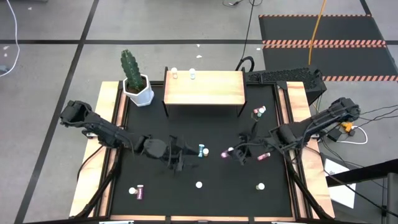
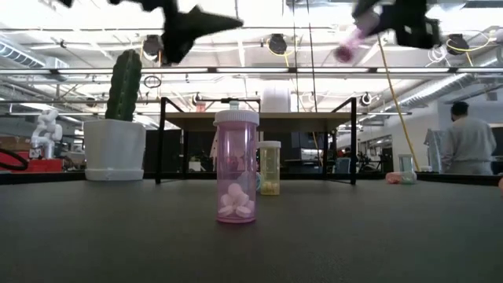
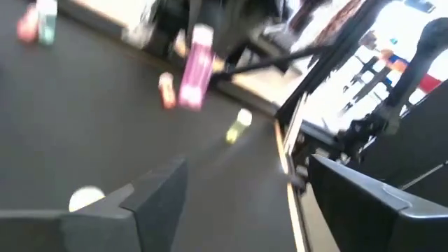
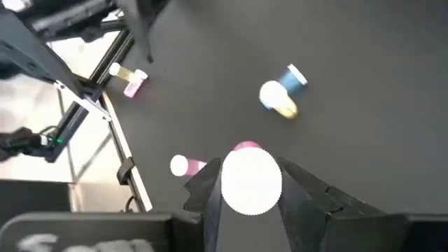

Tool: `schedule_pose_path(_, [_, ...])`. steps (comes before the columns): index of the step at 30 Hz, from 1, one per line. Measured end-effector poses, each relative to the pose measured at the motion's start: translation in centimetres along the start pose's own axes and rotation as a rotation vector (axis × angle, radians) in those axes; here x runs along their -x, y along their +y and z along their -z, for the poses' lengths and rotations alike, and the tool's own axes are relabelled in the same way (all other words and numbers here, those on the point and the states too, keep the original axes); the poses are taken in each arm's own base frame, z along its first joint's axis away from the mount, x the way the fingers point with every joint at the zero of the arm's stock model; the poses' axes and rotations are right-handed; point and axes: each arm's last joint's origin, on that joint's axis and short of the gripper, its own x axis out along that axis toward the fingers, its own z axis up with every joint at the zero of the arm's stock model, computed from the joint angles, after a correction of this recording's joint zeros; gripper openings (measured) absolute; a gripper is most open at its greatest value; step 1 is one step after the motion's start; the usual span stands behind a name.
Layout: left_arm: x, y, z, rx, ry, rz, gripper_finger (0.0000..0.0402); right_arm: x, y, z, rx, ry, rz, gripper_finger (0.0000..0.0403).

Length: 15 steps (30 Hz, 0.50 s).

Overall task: Pick and place medicine bottles onto shelf by color
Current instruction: Put the top pink pill bottle on the shelf

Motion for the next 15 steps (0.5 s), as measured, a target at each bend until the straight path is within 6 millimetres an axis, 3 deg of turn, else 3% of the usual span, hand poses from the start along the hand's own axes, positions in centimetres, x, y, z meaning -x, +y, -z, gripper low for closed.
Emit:
schedule_pose_path(7, [-1.3,-0.2,-3.2,-0.107,0.048,0.020,0.0303,-1.5,4.3,-3.0,0.154,0.032,-0.081,0.0108])
schedule_pose_path(15, [-1.5,0.0,-4.4,-0.157,0.110,0.008,0.0264,-1.4,6.2,-4.9,0.253,0.010,-0.139,0.0109])
